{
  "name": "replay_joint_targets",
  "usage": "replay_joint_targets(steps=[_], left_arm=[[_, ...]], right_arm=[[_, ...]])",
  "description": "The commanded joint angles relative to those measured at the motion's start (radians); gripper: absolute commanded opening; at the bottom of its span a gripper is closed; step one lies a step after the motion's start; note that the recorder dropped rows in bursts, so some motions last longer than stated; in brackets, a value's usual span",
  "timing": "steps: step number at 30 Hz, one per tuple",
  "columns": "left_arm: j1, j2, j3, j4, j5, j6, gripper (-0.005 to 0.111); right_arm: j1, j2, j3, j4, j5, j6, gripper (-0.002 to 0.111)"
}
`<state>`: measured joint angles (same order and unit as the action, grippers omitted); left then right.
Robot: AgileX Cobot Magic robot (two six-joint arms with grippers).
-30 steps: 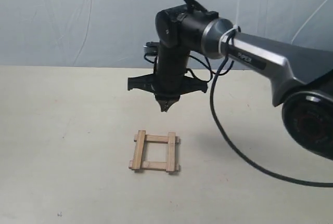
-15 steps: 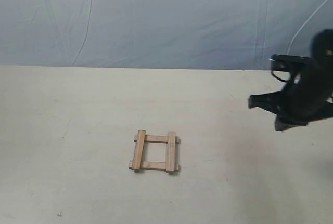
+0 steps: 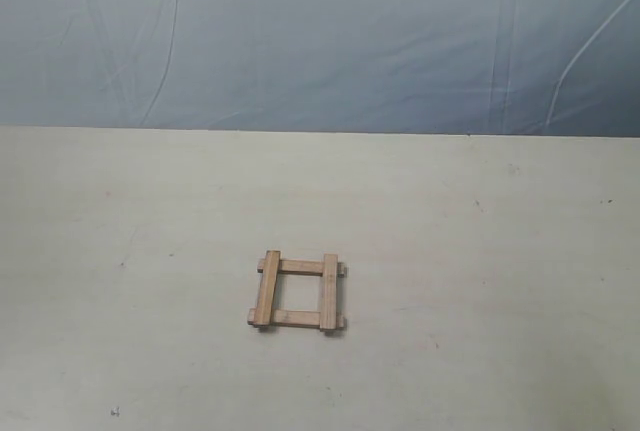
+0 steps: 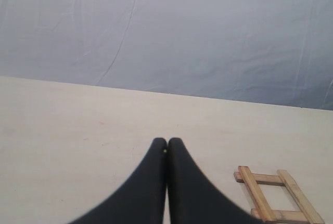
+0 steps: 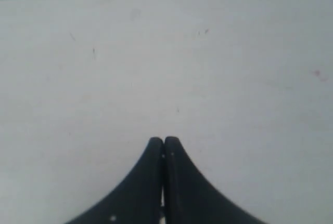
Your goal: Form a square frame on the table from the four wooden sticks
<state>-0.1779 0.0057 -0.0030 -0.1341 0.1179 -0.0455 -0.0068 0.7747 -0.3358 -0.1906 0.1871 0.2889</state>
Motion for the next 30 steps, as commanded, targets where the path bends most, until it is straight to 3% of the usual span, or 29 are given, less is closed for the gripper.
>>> replay_joint_targets(steps=[1,5,7,14,20,27,30], left_arm=[[-0.004,-0.006,0.003,-0.001,-0.006,-0.003,0.000],[-0.004,-0.006,0.003,0.001,-0.006,-0.003,0.000],[-0.004,-0.006,0.003,0.001,-0.006,-0.003,0.000],[-0.004,-0.006,0.003,0.001,-0.006,-0.003,0.000],[-0.004,-0.006,0.003,0.071,-0.006,0.003,0.000],[0.008,-0.006,0.003,0.127,0.033,0.003,0.000],[0.043,-0.006,0.003,0.134,0.071,0.003,0.000]], right_arm=[[-0.038,-0.235,0.112,-0.029,-0.102,0.001,-0.001],[-0.054,-0.395,0.279,0.006,-0.287,0.001,-0.001],[-0.054,-0.463,0.336,0.121,-0.422,0.001,-0.001],[-0.054,-0.628,0.336,0.160,-0.256,-0.001,-0.001],[-0.051,-0.775,0.336,0.041,0.153,-0.001,-0.001],[-0.052,-0.775,0.336,0.054,0.154,-0.001,-0.001],[-0.052,-0.775,0.336,0.057,0.154,-0.001,-0.001]])
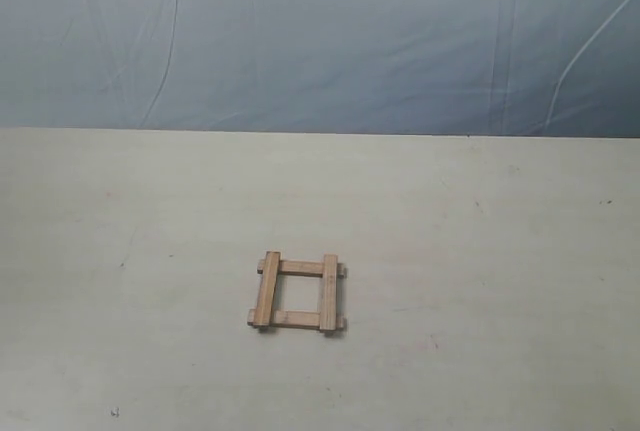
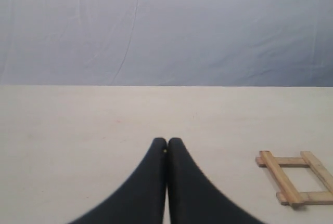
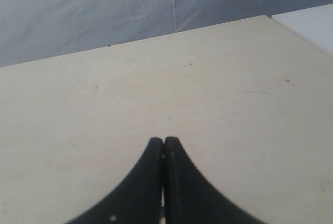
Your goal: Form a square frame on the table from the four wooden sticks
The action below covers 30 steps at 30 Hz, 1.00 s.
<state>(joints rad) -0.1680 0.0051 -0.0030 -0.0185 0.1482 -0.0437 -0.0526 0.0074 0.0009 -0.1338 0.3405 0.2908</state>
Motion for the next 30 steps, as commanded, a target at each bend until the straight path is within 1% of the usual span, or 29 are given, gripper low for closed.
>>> replay_joint_targets(steps=[1,3,7,8,9,12,15,26,30], left_arm=[[0.048,-0.005,0.003,0.019,0.059,0.001,0.000],[0.080,-0.005,0.003,0.025,0.085,0.001,0.000],[0.128,-0.005,0.003,0.025,0.087,0.001,0.000],[0.129,-0.005,0.003,0.025,0.092,0.001,0.000],[0.129,-0.005,0.003,0.025,0.092,0.001,0.000],[0.127,-0.005,0.003,0.025,0.094,0.001,0.000],[0.127,-0.005,0.003,0.025,0.092,-0.001,0.000],[0.127,-0.005,0.003,0.025,0.091,0.001,0.000],[0.127,-0.005,0.003,0.025,0.091,0.001,0.000]], right_arm=[[-0.006,-0.007,-0.001,0.000,0.000,-0.003,-0.001],[-0.006,-0.007,-0.001,0.000,0.003,-0.003,-0.001],[-0.006,-0.007,-0.001,0.000,-0.001,-0.007,-0.001],[-0.006,-0.007,-0.001,0.000,-0.014,-0.027,-0.001],[-0.006,-0.007,-0.001,0.003,-0.033,-0.102,-0.001],[-0.006,-0.007,-0.001,0.026,-0.030,-0.241,-0.001],[-0.006,-0.007,-0.001,0.079,-0.029,-0.243,-0.001],[-0.006,-0.007,-0.001,0.072,-0.033,-0.245,-0.001],[-0.006,-0.007,-0.001,0.072,0.002,-0.204,-0.001]])
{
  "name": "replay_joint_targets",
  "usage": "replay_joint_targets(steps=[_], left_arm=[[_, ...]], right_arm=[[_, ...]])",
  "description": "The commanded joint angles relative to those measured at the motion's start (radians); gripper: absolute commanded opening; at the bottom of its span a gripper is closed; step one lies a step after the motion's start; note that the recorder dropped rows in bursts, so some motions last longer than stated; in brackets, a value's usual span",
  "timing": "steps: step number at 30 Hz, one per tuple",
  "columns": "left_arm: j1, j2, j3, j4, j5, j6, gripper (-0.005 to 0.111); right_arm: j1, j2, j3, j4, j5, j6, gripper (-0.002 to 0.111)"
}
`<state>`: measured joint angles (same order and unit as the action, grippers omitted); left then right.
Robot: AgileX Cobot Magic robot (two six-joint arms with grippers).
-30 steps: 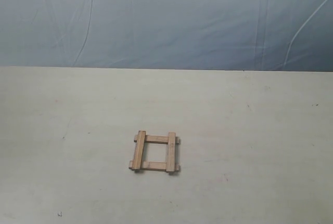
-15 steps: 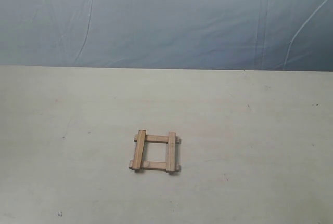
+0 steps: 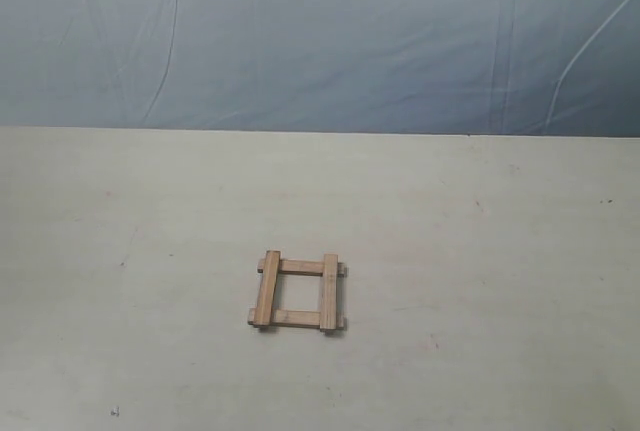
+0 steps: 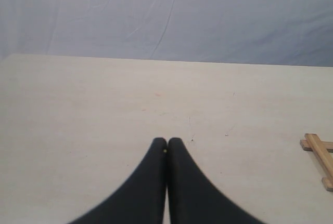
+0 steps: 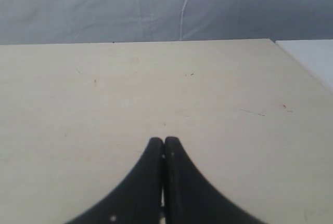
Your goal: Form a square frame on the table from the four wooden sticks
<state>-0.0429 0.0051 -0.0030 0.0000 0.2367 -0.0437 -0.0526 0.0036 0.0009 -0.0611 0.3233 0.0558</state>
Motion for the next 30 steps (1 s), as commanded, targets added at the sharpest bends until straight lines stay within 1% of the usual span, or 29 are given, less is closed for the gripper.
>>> replay_joint_targets(steps=[1,30], left_arm=[[0.002,-0.005,0.003,0.006,0.003,0.001,0.000],[0.002,-0.005,0.003,0.006,0.003,0.001,0.000]], right_arm=[[-0.006,-0.004,-0.001,0.000,0.031,0.031,-0.001],[-0.006,-0.004,-0.001,0.012,0.043,0.034,-0.001]])
